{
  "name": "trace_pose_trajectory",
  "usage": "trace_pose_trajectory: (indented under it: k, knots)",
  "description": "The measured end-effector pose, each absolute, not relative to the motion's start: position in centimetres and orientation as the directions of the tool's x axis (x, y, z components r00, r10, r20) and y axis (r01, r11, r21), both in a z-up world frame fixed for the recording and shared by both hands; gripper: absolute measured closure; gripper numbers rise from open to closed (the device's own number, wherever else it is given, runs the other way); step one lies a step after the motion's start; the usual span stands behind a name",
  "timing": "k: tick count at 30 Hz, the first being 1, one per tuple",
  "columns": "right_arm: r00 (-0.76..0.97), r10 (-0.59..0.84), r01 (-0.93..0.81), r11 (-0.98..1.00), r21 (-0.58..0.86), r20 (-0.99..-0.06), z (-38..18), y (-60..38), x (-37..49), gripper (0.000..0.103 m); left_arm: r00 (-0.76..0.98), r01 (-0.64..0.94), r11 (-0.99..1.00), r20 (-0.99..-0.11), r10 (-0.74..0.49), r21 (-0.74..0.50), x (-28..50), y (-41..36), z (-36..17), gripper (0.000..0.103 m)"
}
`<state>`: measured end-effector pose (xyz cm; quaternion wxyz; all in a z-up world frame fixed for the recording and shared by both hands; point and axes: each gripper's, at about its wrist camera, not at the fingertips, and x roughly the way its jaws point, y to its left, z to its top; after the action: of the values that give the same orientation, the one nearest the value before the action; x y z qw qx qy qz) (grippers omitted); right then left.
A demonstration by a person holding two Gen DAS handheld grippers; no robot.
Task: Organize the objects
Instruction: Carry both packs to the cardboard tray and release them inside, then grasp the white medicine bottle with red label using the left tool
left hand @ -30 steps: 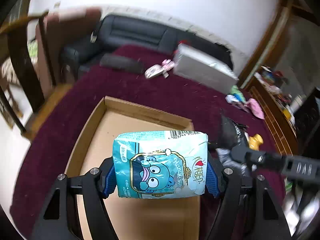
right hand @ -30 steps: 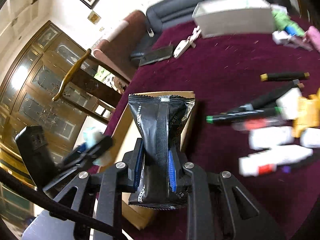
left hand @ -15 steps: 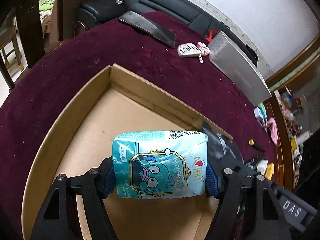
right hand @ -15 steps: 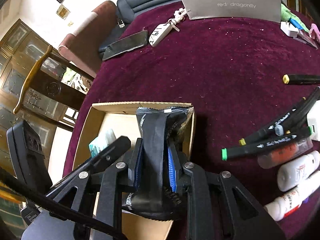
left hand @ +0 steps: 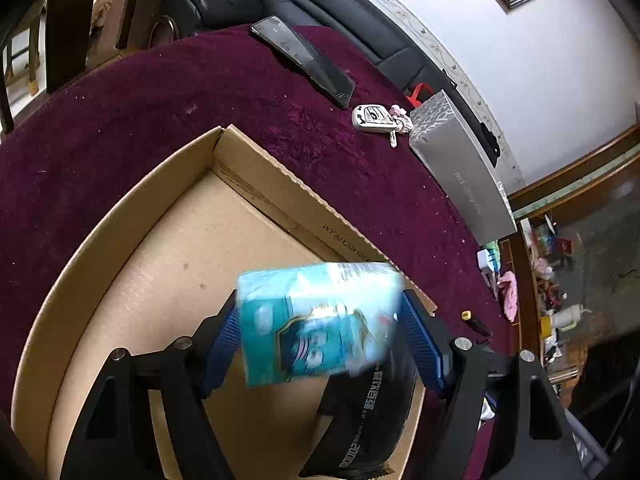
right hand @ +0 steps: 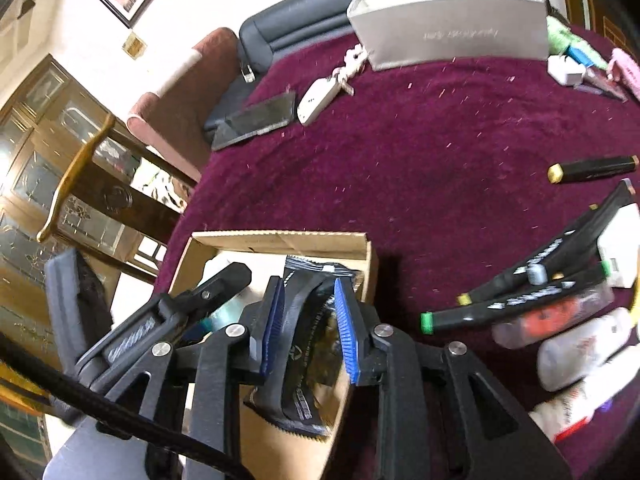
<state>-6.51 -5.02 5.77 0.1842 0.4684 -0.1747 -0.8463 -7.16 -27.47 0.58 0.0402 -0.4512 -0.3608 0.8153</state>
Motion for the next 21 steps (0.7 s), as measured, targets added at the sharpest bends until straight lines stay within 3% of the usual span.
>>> trace_pose_trajectory:
  k: [8,10,13,15,18,21]
  knots:
    - [-0.59,-0.442,0.167,-0.886,0.433,-0.676,8.6,-0.2,-1.3,0.079,-0.608,0.236,-0.744,-0.692,0.389,-0.625,-5.1,-27.3,3.1,0.033]
    - [-0.626,-0.426,0.149,-0.887,0.436,-0.653,9.2,2.4,0.3,0.075,-0.641,0.185,-0.764,-0.665,0.384,-0.619,-3.1,-26.3,5.5,0.033]
    - [-0.689,-0.364,0.091,-0.901,0.423,-0.627,9.5,6.4,2.8,0.057,-0.684,0.046,-0.814,-0.613,0.397,-0.578,-0.1,-22.9,9.1,0.032]
    - [-0.715,-0.309,0.035,-0.912,0.409,-0.627,9.0,9.1,4.1,0.056,-0.671,-0.042,-0.83,-0.601,0.435,-0.556,0.9,-19.9,10.1,0.032]
    - [-0.713,-0.286,-0.034,-0.898,0.439,-0.641,7.5,12.4,5.3,0.056,-0.59,-0.16,-0.852,-0.644,0.487,-0.498,0.5,-14.0,9.5,0.032]
    - [-0.71,-0.262,-0.1,-0.882,0.461,-0.654,5.7,15.3,6.4,0.056,-0.54,-0.267,-0.886,-0.703,0.463,-0.378,1.4,-8.7,7.8,0.033]
